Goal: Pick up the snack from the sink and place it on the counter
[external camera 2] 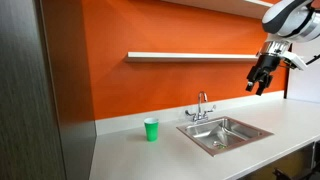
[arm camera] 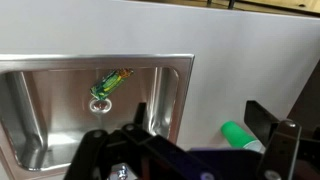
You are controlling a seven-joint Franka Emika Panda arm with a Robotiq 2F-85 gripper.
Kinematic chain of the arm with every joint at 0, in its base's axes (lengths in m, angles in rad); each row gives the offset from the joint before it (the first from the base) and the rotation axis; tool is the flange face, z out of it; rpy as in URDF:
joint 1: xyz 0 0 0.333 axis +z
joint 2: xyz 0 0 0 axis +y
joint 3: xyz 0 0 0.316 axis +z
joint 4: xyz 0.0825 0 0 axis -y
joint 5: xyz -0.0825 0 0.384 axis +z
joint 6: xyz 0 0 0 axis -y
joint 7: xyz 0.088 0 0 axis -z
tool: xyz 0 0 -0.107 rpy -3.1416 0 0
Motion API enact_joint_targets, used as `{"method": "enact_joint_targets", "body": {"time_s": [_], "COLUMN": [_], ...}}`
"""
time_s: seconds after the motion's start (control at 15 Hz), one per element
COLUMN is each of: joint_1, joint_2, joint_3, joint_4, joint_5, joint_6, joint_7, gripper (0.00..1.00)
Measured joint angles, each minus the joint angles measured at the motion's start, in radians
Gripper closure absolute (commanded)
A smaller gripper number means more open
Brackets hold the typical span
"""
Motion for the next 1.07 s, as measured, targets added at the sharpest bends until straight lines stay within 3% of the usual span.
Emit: {"method": "enact_joint_targets", "body": {"time_s": [1.07], "joint_1": [-0.005], "joint_2": [0.031], "joint_3": [0.001], "joint_4": [0.002], "joint_5": [0.01], "joint_6": [0.006], "joint_7": [0.0], "gripper": [0.0]}}
